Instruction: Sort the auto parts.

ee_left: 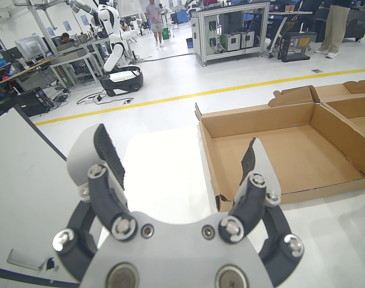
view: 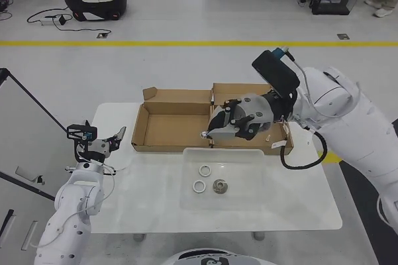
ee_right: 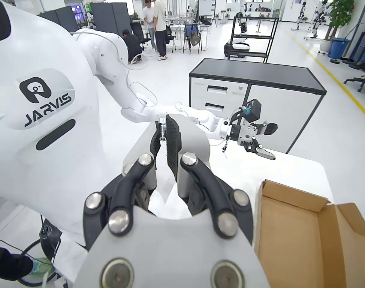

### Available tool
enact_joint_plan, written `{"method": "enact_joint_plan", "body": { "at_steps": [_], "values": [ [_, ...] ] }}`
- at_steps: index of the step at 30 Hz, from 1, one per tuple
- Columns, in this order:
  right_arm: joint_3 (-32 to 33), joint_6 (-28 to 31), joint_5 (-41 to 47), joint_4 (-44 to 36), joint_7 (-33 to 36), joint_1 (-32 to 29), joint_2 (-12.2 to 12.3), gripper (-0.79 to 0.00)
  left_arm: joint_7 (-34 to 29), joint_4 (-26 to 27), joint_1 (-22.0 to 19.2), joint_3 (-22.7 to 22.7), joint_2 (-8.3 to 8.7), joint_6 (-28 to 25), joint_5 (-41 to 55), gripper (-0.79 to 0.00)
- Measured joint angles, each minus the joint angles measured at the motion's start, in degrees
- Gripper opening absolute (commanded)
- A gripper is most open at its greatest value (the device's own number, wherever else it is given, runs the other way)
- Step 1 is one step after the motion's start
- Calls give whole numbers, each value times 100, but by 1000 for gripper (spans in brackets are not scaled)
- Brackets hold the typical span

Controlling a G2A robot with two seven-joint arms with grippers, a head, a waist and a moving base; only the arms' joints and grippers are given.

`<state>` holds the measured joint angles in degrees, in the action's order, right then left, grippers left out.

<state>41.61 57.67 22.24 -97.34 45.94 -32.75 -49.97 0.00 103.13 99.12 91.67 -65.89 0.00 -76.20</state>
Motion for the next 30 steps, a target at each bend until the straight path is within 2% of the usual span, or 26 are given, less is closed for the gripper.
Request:
{"method": "enact_joint_plan", "body": {
  "at_steps": [7, 12, 16, 24, 30],
  "values": [
    [578, 14, 49, -123, -217, -507, 165, -785, 0, 0, 0, 0, 0, 0, 0, 0],
    [1104, 34, 536, -556, -267, -975, 295, -785, 0, 0, 0, 0, 0, 0, 0, 0],
    [1490, 33, 1034, -928, -247, -1295, 303, -785, 0, 0, 0, 0, 0, 0, 0, 0],
    [2061, 33, 2091, -1437, 38, -1719, 59, -785, 0, 0, 0, 0, 0, 0, 0, 0],
    [1890, 33, 2232, -1697, 35, -1769, -196, -785, 0, 0, 0, 0, 0, 0, 0, 0]
  ]
}}
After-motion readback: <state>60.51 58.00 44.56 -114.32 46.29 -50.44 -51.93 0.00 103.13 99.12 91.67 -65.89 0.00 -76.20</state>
